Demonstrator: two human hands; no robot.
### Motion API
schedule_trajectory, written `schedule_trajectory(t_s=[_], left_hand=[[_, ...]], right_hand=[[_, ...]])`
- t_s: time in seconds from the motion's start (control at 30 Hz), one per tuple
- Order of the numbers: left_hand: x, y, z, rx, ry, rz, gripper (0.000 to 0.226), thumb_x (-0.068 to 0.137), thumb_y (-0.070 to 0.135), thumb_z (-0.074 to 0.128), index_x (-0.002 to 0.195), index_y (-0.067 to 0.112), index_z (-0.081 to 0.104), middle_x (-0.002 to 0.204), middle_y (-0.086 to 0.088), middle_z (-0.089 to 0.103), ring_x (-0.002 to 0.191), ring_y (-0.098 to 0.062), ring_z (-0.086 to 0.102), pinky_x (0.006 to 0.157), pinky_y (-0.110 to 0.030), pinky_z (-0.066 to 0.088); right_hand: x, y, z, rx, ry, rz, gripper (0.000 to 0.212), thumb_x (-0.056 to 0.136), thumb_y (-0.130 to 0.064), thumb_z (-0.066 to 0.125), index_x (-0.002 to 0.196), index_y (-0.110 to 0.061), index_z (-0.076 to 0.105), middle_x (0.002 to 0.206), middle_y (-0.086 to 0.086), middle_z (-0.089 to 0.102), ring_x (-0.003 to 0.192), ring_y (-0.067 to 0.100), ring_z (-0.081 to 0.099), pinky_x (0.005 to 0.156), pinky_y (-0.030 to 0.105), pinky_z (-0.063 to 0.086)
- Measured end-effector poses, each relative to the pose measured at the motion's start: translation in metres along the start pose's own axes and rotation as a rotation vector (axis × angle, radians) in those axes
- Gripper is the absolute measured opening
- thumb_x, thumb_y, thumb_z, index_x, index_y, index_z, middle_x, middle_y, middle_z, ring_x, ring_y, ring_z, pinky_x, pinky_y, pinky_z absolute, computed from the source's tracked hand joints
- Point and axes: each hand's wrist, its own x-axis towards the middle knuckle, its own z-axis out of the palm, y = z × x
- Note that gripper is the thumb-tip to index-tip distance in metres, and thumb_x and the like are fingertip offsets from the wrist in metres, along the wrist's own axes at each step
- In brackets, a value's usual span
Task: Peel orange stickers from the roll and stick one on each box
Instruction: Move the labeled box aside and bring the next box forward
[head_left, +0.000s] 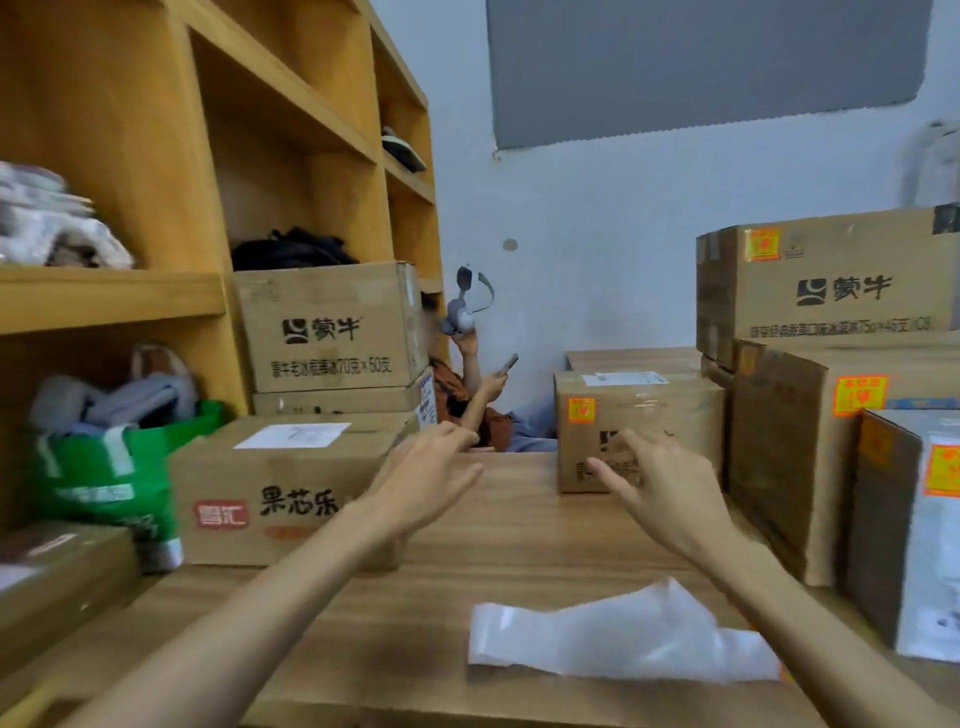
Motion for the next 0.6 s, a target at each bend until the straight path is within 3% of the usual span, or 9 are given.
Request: schedule_trajectory(t_s=[0.13, 0.37, 0.6], left_hand=[[-0.038, -0.075, -0.038, 0.081, 0.001, -0.162, 0.039, 0.099, 0.046, 0.055, 0.134, 0.029, 0.057, 0.137, 0.008, 0.055, 0.132, -0.016, 0.047, 0.107, -0.041, 0.043], [-0.085, -0.173, -0.069, 0.179, -0.021, -0.418, 0.049, 0.099, 0.044, 0.056, 0.144, 0.025, 0.051, 0.151, -0.002, 0.046, 0.138, -0.023, 0.044, 0.105, -0.042, 0.043], [-0.098, -0.251, -0.053, 0.115, -0.056, -0.583, 0.065, 0.096, 0.047, 0.061, 0.154, 0.034, 0.034, 0.157, -0.008, 0.033, 0.141, -0.029, 0.038, 0.110, -0.046, 0.041]], right_hand=[[0.028, -0.068, 0.036, 0.081, -0.077, -0.116, 0.035, 0.092, -0.054, 0.056, 0.095, -0.020, 0.063, 0.093, -0.003, 0.064, 0.086, 0.020, 0.062, 0.062, 0.037, 0.050], [0.066, -0.165, 0.094, 0.182, -0.227, -0.208, 0.035, 0.094, -0.054, 0.054, 0.097, -0.019, 0.059, 0.096, -0.003, 0.062, 0.090, 0.021, 0.062, 0.068, 0.041, 0.052], [0.088, -0.214, 0.151, 0.176, -0.339, -0.169, 0.050, 0.093, -0.055, 0.055, 0.130, -0.022, 0.052, 0.132, 0.003, 0.053, 0.115, 0.026, 0.056, 0.079, 0.039, 0.049]])
